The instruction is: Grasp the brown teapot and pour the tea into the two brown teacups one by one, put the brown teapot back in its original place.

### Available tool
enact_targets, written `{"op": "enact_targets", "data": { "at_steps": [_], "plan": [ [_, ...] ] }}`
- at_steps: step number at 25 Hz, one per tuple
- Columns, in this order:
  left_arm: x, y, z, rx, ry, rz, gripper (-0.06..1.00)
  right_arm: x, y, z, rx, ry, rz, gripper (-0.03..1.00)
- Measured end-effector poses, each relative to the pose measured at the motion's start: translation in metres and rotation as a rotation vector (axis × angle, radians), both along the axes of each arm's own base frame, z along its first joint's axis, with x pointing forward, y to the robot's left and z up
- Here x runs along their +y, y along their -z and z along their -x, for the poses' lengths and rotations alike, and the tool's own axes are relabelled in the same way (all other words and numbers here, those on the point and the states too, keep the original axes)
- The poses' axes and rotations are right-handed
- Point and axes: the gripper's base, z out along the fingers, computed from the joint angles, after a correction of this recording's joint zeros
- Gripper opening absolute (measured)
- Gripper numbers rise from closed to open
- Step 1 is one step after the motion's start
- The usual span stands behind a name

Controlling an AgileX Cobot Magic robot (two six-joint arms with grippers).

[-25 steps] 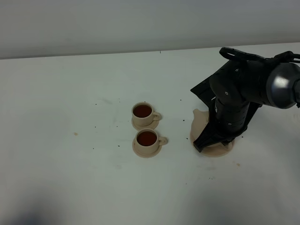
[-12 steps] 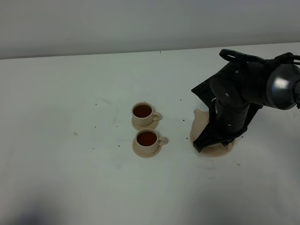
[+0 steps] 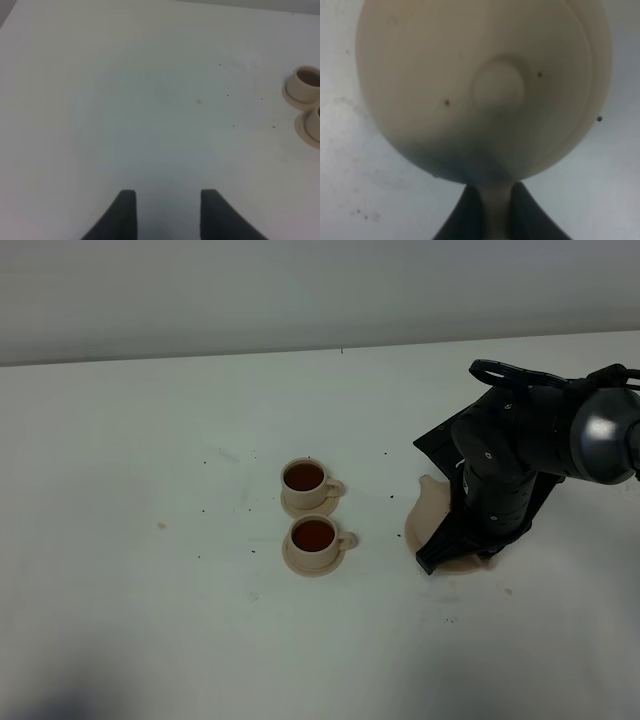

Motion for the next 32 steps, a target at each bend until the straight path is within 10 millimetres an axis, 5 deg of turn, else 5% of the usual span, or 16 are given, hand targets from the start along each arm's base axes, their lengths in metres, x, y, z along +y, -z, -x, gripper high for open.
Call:
{"op": "enact_targets", "data": {
  "at_steps": [7,20,32],
  "plan": [
    [0.000,0.000,0.000,0.000,0.000,0.000,0.32,0.000,0.000,0.000,-0.001,0.018,-0.004,0.14],
    [0.000,0.000,0.000,0.000,0.000,0.000,0.32,-0.001,-0.002,0.001,0.000,0.035,-0.005,0.42],
    [0.000,0.000,0.000,0.000,0.000,0.000,0.32,-0.026,-0.055,0.000,-0.104,0.083,-0.026,0.42]
  ]
}}
